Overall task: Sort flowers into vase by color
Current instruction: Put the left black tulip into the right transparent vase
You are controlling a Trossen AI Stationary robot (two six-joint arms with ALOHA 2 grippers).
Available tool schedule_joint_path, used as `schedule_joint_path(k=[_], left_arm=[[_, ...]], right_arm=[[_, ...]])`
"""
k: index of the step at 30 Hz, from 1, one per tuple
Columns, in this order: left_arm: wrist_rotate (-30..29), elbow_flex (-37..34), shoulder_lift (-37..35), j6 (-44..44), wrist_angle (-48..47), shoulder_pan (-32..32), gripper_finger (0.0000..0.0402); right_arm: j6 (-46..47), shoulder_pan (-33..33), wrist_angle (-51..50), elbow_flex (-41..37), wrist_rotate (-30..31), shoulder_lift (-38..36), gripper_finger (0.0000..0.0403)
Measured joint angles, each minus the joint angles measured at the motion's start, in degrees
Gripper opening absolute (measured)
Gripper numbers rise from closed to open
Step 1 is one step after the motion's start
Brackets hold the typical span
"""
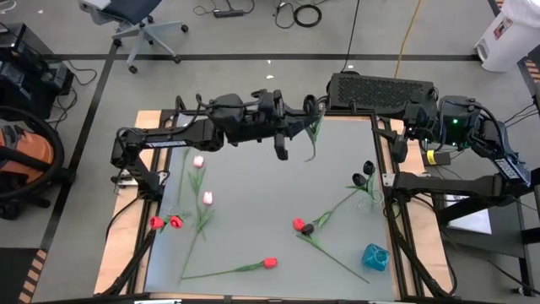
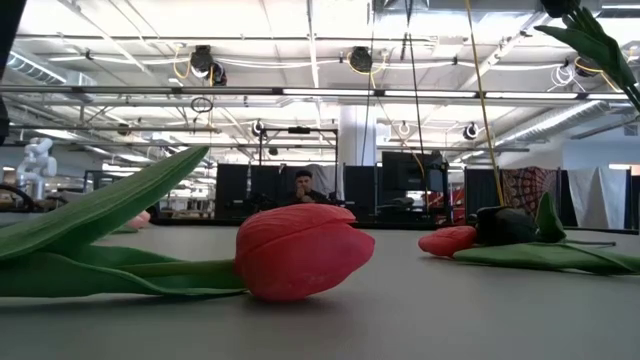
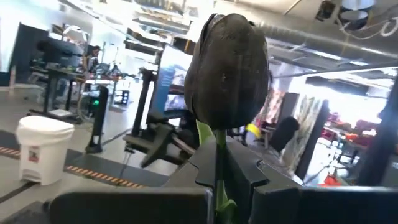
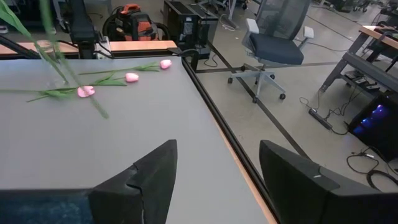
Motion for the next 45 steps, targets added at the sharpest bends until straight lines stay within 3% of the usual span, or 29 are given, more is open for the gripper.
schedule_joint_path(k=[6,20,28,37,45], left_arm=[[-2.65,0.00,0.99,-4.38,3.03,2.13,0.0017],[-4.70,0.02,1.93,-4.33,6.64,4.98,0.0017],[-4.66,0.02,1.94,-4.51,6.44,5.30,0.0017],[-4.02,0.02,1.92,-4.47,7.90,5.24,0.0017],[-3.98,0.04,1.92,-4.45,9.78,5.35,0.0017]], right_arm=[[0.00,0.00,0.00,0.00,0.00,0.01,0.0219],[0.58,0.01,4.28,0.00,-0.24,0.20,0.0219],[11.35,0.01,6.49,-0.02,-3.32,1.23,0.0219],[21.03,0.00,23.33,0.00,-3.70,7.06,0.0219],[25.38,0.01,31.65,-0.02,-15.59,14.69,0.0219]])
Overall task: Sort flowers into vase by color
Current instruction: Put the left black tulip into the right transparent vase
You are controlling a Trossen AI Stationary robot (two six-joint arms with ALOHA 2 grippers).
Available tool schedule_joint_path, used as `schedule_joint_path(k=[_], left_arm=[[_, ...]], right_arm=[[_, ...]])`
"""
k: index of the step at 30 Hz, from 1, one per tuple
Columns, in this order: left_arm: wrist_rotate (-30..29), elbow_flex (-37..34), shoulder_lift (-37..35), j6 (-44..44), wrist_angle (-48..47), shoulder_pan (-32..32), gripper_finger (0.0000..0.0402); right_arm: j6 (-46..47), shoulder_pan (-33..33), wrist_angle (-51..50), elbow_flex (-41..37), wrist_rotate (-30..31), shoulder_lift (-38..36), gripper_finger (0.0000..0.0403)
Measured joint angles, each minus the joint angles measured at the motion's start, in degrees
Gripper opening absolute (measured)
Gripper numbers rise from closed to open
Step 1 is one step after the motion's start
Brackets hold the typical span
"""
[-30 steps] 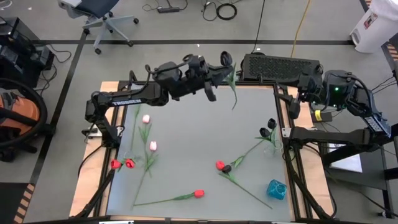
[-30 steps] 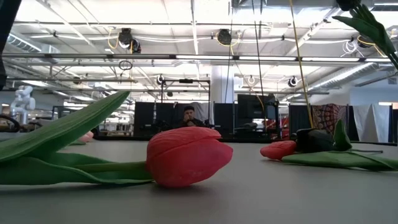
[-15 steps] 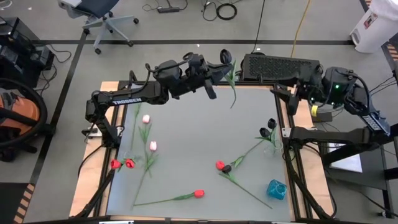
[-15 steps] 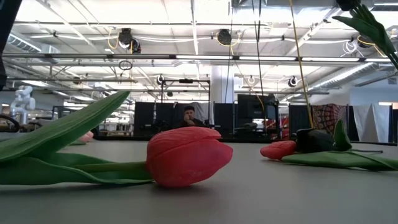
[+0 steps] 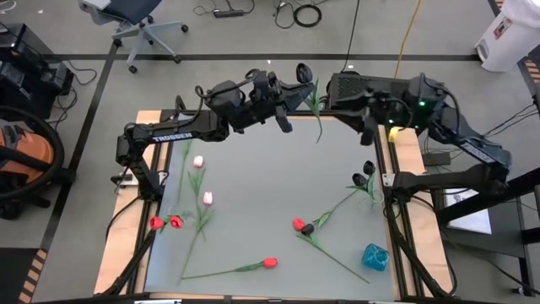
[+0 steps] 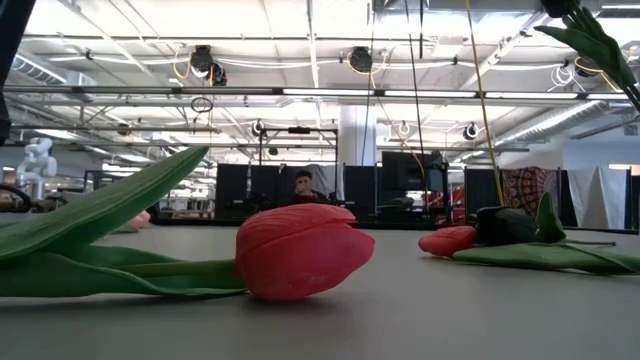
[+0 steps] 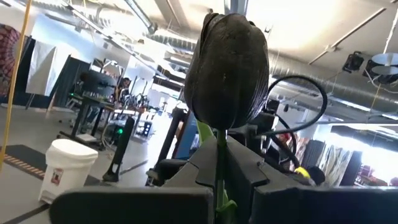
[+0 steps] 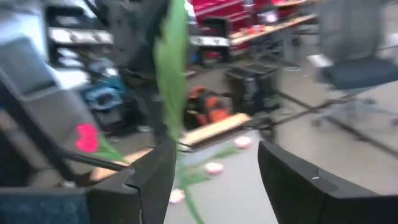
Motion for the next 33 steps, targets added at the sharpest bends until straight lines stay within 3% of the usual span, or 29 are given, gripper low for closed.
schedule_joint_path(k=[7,25,29,33], left_arm=[[0.00,0.00,0.00,0.00,-0.79,-0.07,0.0017],[0.07,0.02,-0.02,-0.01,-3.77,-1.96,0.0017],[0.07,0.02,-0.02,0.00,-3.81,-2.19,0.0017],[0.07,0.02,-0.02,-0.02,-3.75,-2.32,0.0017]], right_arm=[[3.75,0.99,6.11,0.00,-5.44,4.45,0.0219],[4.23,5.33,12.18,0.00,-5.52,7.85,0.0217],[4.11,6.01,12.12,0.00,-5.52,7.85,0.0192],[3.27,6.16,12.11,0.00,-5.52,7.85,0.0143]])
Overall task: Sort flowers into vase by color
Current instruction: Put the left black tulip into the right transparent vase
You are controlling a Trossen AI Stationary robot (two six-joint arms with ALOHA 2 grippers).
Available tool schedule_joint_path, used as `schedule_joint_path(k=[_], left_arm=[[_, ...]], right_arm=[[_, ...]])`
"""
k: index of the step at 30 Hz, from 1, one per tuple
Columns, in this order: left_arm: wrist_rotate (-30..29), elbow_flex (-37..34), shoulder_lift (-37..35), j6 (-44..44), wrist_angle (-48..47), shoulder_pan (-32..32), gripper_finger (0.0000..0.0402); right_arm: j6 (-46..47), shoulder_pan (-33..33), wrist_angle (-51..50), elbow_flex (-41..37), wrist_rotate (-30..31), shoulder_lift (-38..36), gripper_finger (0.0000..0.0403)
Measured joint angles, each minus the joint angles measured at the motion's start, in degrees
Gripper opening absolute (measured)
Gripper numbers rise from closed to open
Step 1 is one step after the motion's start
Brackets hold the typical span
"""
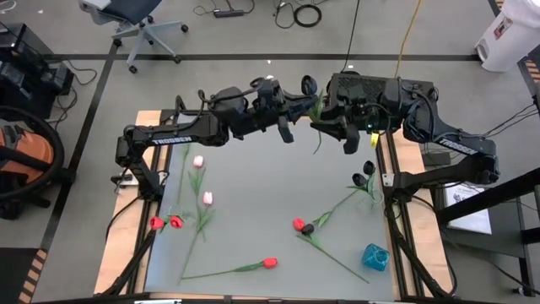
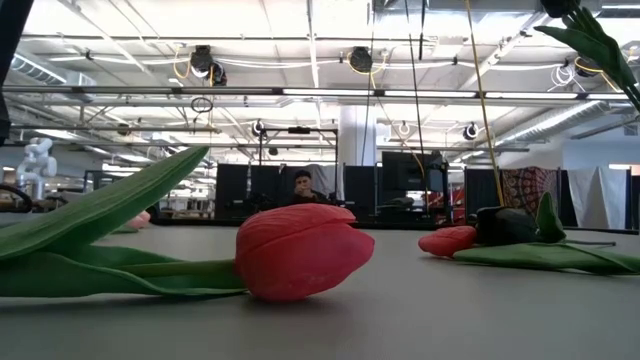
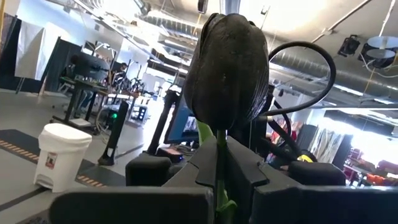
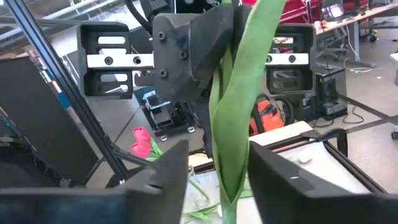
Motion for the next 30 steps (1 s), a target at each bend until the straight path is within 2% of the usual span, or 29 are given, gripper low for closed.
schedule_joint_path(k=[7,9,15,22,30], left_arm=[[0.00,0.00,0.00,-0.07,0.01,-0.08,0.0017],[0.00,0.00,0.00,-0.04,0.02,-0.11,0.0017],[0.35,0.00,0.00,-0.10,-0.04,-0.09,0.0017],[3.94,0.04,-0.04,-1.53,-1.74,-0.02,0.0018],[4.54,0.04,-0.01,-2.08,-3.88,-0.30,0.0056]], right_arm=[[-0.16,-0.04,-0.11,0.00,0.02,0.00,0.0027],[-0.32,-0.04,-0.15,0.00,0.01,0.00,0.0010],[-0.37,-0.04,-0.39,0.00,-0.15,0.00,0.0004],[-0.31,0.00,-0.92,0.00,-0.44,-0.02,0.0002],[-0.81,-1.63,-0.41,-0.02,0.41,-1.90,0.0001]])
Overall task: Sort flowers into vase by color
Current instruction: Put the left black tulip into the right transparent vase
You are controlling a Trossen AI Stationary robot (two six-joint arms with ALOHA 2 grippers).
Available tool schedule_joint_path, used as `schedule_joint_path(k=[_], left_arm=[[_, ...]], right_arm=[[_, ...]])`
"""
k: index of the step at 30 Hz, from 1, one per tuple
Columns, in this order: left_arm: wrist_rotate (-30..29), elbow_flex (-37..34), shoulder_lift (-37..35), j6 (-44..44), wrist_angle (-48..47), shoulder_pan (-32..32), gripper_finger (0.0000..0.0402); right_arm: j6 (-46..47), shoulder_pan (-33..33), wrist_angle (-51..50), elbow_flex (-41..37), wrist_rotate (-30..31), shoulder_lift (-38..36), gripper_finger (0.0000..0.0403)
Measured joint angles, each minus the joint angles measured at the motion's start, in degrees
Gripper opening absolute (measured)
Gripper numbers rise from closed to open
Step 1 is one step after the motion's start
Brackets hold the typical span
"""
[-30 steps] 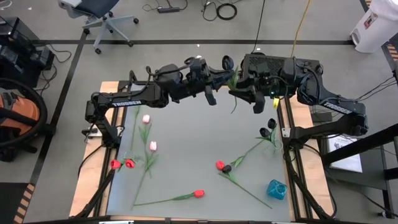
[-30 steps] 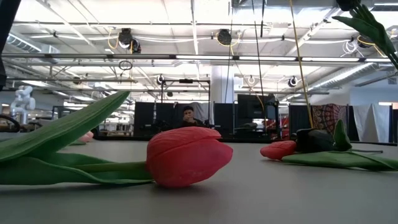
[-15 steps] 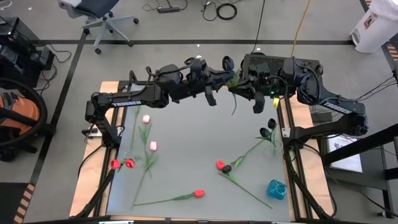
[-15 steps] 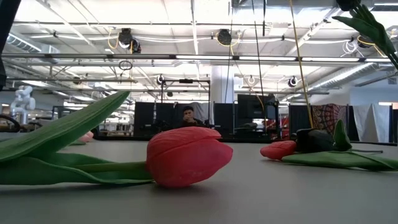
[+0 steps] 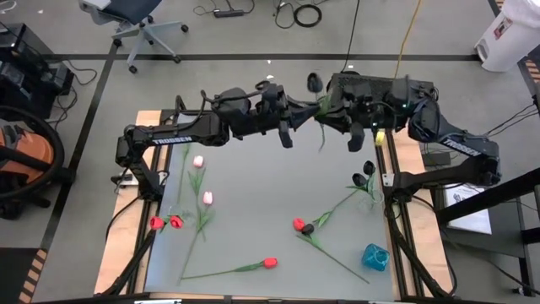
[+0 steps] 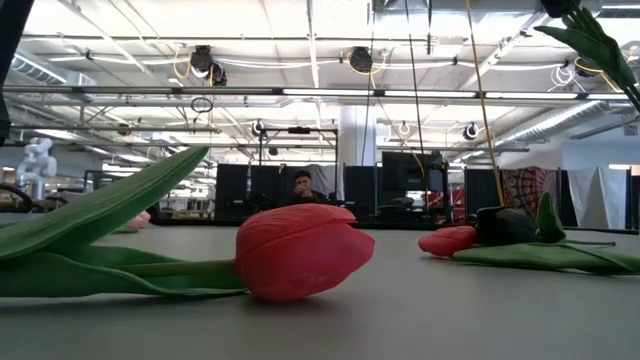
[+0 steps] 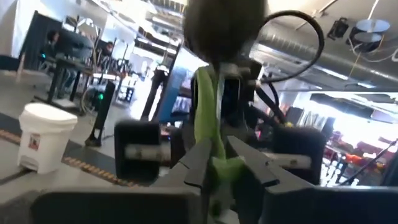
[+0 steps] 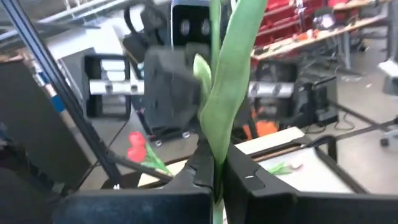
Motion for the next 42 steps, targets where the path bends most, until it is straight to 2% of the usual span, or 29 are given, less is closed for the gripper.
schedule_joint_path(k=[5,10,17,29,34,39,42], left_arm=[[1.66,0.00,-0.01,-1.02,-1.91,-0.18,0.0075],[1.74,-0.02,-0.25,-0.98,-2.18,-0.16,0.0077],[1.65,-0.02,-3.33,1.09,-9.88,1.18,0.0077],[-0.14,-0.07,-9.35,2.63,-23.27,6.91,0.0077],[-0.30,-0.07,-10.92,4.18,-28.15,8.90,0.0077],[-0.31,-0.07,-12.12,4.23,-28.63,10.41,0.0077],[-0.30,-0.07,-12.05,4.16,-28.89,11.00,0.0077]], right_arm=[[-1.65,-1.88,-1.31,0.02,0.38,-2.92,0.0001],[-3.18,-4.22,-5.41,0.02,0.29,-7.27,0.0000],[-4.08,-7.10,-11.07,0.04,0.28,-13.73,0.0000],[-6.88,-8.71,-24.20,0.11,16.19,-25.99,0.0000],[-5.46,-8.71,-32.24,0.04,17.92,-30.42,0.0000],[-3.98,-8.71,-39.78,0.04,17.94,-33.86,0.0000],[-4.00,-8.69,-41.07,0.00,19.19,-36.35,0.0000]])
